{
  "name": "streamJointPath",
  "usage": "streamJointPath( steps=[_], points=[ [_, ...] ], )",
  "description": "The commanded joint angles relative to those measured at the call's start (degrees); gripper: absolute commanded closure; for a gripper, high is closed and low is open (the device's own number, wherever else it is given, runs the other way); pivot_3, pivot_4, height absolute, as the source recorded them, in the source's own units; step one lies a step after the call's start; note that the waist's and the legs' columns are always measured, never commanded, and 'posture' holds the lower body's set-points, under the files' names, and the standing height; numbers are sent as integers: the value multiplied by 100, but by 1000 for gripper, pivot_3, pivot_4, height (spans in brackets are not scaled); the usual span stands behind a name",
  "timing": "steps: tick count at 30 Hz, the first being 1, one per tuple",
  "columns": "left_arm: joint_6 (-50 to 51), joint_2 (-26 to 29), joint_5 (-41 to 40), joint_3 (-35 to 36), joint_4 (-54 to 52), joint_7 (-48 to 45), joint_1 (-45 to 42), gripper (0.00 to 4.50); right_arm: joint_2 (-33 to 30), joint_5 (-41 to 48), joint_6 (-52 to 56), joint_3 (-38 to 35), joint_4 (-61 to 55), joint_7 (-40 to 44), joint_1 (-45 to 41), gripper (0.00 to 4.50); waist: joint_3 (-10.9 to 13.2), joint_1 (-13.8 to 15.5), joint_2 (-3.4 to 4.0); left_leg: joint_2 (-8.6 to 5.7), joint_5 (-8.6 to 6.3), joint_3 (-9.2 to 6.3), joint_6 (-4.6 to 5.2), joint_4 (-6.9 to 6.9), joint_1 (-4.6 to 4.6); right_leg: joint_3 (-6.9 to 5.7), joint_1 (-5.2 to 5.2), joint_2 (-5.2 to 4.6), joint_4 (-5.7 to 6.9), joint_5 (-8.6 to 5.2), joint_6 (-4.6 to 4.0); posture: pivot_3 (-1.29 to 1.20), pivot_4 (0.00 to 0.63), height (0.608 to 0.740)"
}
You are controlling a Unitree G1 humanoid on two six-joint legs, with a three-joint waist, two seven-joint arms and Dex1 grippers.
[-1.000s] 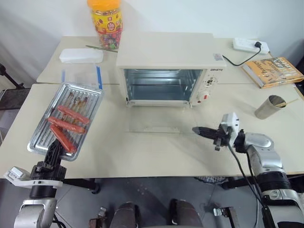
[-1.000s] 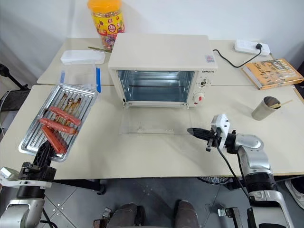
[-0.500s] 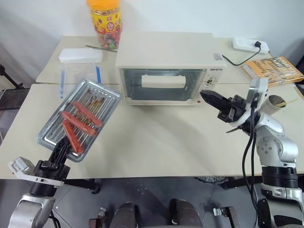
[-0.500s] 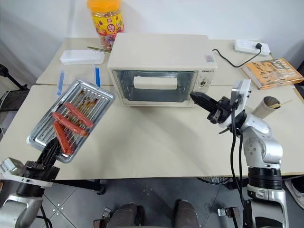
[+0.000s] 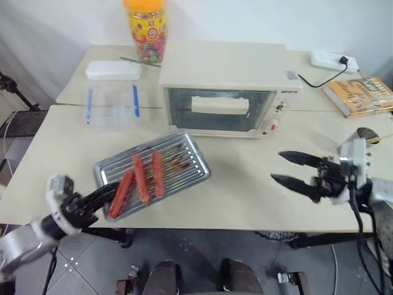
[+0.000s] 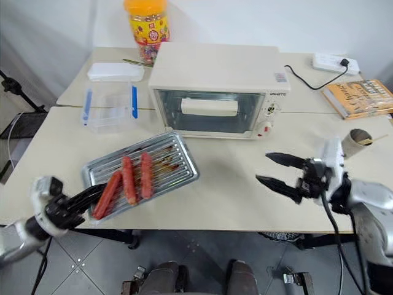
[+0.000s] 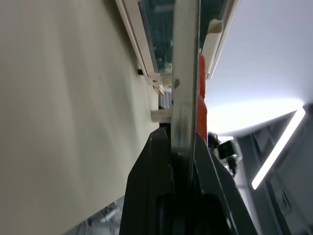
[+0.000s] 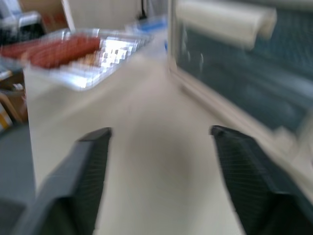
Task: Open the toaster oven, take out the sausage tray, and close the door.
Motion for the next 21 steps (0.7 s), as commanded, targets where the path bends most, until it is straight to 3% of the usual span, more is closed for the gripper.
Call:
streamJointPath(
  steps=[1,8,13,21],
  points=[
    [287,84,-173,-666,305,59,-527,4500,-74,102,-88,-553,-517,-90,403,35,0,-61,-2,0,0,1,0,0,0,2,-1,0,-1,2,3,0,150,740],
    [150,-354,-112,-1890,1197,792,-2103,4500,91,217,-17,-1278,-1251,-315,1518,35,-1,-69,1,12,5,10,-12,-6,9,14,-6,17,5,2,4,0,150,740],
    [285,-1014,924,-2320,2045,833,-3243,4500,224,284,-25,-1813,-1682,-407,2334,35,-1,77,-7,0,8,14,-11,3,2,18,1,15,-8,10,18,0,150,740],
    [285,-1639,2729,-2328,2453,291,-3901,4500,515,505,16,-2237,-2237,-731,3065,35,-3,47,-4,7,7,40,-9,-7,7,27,-1,28,-17,11,21,0,150,740]
  ],
)
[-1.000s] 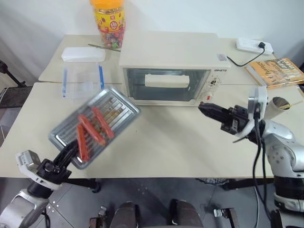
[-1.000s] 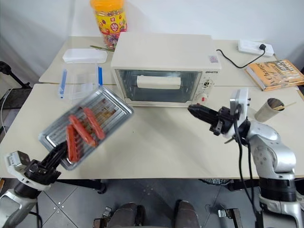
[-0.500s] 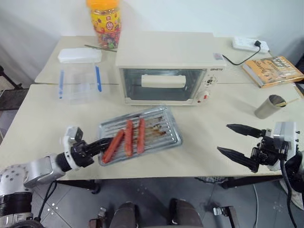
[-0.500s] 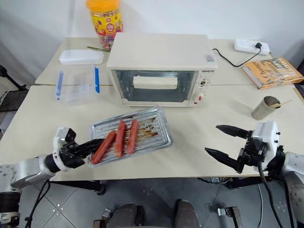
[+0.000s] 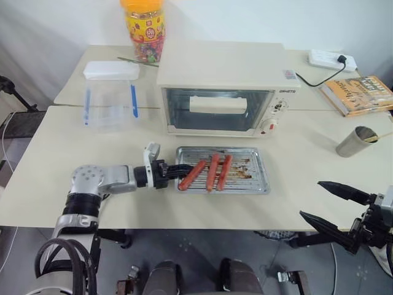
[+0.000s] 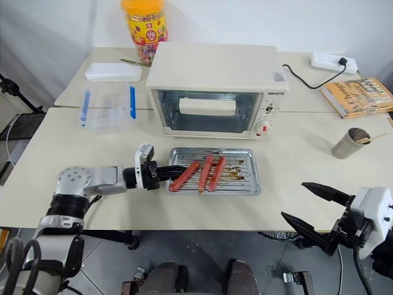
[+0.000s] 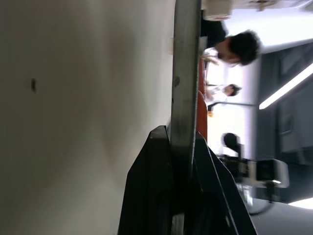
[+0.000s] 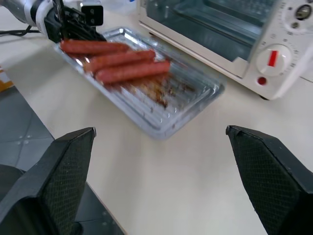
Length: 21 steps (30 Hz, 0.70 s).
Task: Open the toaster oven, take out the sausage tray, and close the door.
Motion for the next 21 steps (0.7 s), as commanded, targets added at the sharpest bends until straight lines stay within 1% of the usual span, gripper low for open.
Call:
streamJointPath(
  steps=[1,7,9,11,12,13,17,18,21],
  points=[
    [52,-212,658,51,98,-307,-152,4500,120,179,-23,-269,-347,-125,234,35,-1,29,1,0,1,2,-1,2,0,1,1,0,0,0,0,0,150,740],
    [122,-481,1468,275,58,-234,-209,4500,186,252,-80,-340,-493,-250,418,35,-10,71,10,-3,1,-17,-1,6,7,4,11,-7,0,2,4,0,150,740],
    [198,-509,1708,300,-66,-293,-168,3850,185,288,-85,-337,-541,-290,436,0,-13,63,14,-3,1,-25,-1,6,10,5,11,-7,2,3,4,0,150,740],
    [213,-552,1865,386,-195,-370,-143,3312,147,332,-60,-298,-542,-354,385,0,-13,42,14,-3,1,-25,-1,6,9,6,9,-7,3,3,4,0,150,740],
    [186,-573,1961,444,-272,-356,-125,2921,134,325,-69,-273,-536,-358,373,0,-13,39,14,-2,1,-24,-1,6,7,6,7,-7,3,3,4,0,150,740],
    [230,-583,2002,502,-352,-383,-115,2685,123,329,-69,-250,-525,-367,354,0,-12,37,13,-2,1,-24,-1,6,5,6,6,-7,2,3,4,0,150,740],
    [376,-539,2211,612,-779,-530,17,1498,112,280,-89,-160,-471,-334,302,0,-11,27,12,-2,1,-24,-1,5,2,4,3,-6,1,3,4,0,150,740],
    [370,-430,2295,539,-1039,-671,106,1248,104,260,-97,-132,-444,-314,277,0,-11,19,11,-1,1,-24,-1,5,2,5,3,-6,1,3,4,0,150,740],
    [312,-89,2467,462,-1787,-1047,423,318,71,227,-109,-48,-349,-262,189,0,-11,-50,12,4,0,-22,-1,2,4,8,1,0,1,2,4,0,150,740]
  ],
)
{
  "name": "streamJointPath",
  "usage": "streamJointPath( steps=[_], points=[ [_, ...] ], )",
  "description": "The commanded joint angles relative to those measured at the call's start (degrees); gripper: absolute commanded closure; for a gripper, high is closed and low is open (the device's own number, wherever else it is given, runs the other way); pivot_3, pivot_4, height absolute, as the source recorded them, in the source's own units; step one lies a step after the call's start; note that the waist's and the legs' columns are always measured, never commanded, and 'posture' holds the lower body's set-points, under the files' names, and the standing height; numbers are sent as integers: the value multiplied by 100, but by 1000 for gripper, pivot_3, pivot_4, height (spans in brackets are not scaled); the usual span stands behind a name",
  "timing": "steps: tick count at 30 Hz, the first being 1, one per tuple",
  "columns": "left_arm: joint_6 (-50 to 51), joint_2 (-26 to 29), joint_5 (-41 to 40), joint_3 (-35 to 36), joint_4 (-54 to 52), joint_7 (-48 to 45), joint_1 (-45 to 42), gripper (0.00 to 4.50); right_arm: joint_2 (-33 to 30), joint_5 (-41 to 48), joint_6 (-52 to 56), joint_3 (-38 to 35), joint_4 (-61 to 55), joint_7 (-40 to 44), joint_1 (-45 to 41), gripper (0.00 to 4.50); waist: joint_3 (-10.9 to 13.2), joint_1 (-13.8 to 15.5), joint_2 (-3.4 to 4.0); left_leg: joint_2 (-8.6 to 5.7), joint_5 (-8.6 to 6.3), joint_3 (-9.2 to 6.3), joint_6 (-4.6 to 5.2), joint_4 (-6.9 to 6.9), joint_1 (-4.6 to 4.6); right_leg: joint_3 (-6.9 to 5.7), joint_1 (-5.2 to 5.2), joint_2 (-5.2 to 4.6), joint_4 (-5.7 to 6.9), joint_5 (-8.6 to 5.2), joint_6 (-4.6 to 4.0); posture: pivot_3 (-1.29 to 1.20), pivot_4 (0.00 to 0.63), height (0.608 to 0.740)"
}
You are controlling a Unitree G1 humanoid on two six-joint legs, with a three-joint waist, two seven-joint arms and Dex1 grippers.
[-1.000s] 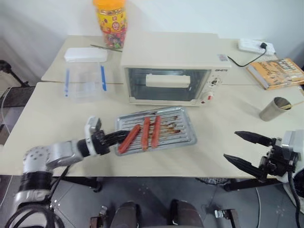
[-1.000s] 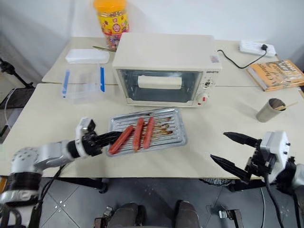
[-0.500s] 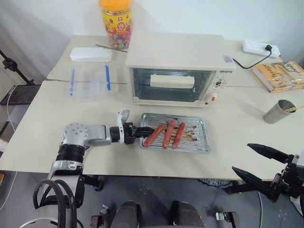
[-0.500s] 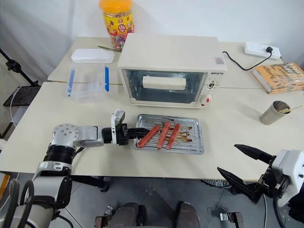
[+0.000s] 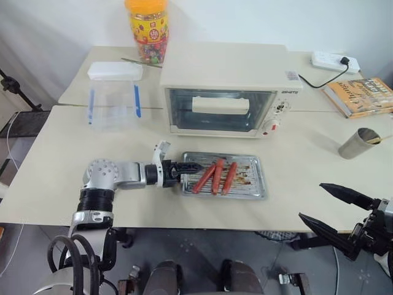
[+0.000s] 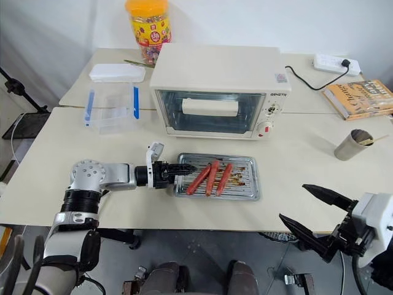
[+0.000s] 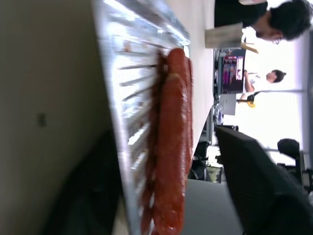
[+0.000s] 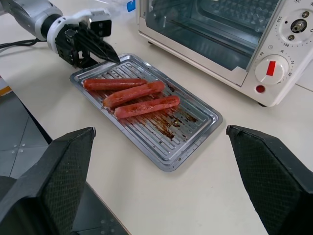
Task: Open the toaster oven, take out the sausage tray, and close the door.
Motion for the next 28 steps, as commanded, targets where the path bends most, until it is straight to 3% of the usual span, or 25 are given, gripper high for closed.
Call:
streamJointPath(
  steps=[1,4,10,13,16,20,28],
  points=[
    [-173,573,437,-227,-984,-594,485,54,-67,9,-108,31,90,93,-62,0,0,-65,0,1,0,-1,0,-2,1,0,0,2,0,0,-1,0,150,740],
    [-1369,1605,1180,-592,-2138,-1831,1370,21,-126,-117,-172,239,351,215,-254,0,-1,-204,1,19,-5,9,-10,-10,11,13,-5,21,2,-6,-11,0,150,740],
    [-3913,2709,2238,-340,-2411,-4269,2570,21,-68,-513,-451,743,719,285,-599,0,-2,-219,14,38,-14,28,-26,-11,7,24,-27,34,8,-16,-30,0,150,740],
    [-5786,2876,3003,-93,-2261,-5195,3108,21,-79,-519,-400,976,882,296,-746,0,0,-170,17,39,-23,28,-26,-10,-2,23,-32,29,0,-16,-30,0,150,740],
    [-7487,2553,3310,618,-2096,-5529,3364,21,-110,-316,-667,1023,1119,640,-1134,0,0,-101,16,40,-33,33,-19,-8,-7,24,-36,26,-7,-16,-30,0,150,740],
    [-7801,2494,3120,1265,-2609,-5590,3809,21,-280,-338,-943,1136,1445,1076,-1676,0,1,-108,15,46,-38,43,-10,-3,-6,27,-36,26,-8,-12,-24,0,150,740],
    [-7795,2396,3204,1433,-2760,-5475,3949,21,-549,-794,-1486,1488,1835,1842,-1845,0,1,-91,15,48,-39,75,-5,4,-2,26,-34,30,0,-11,-21,0,150,740]
  ],
)
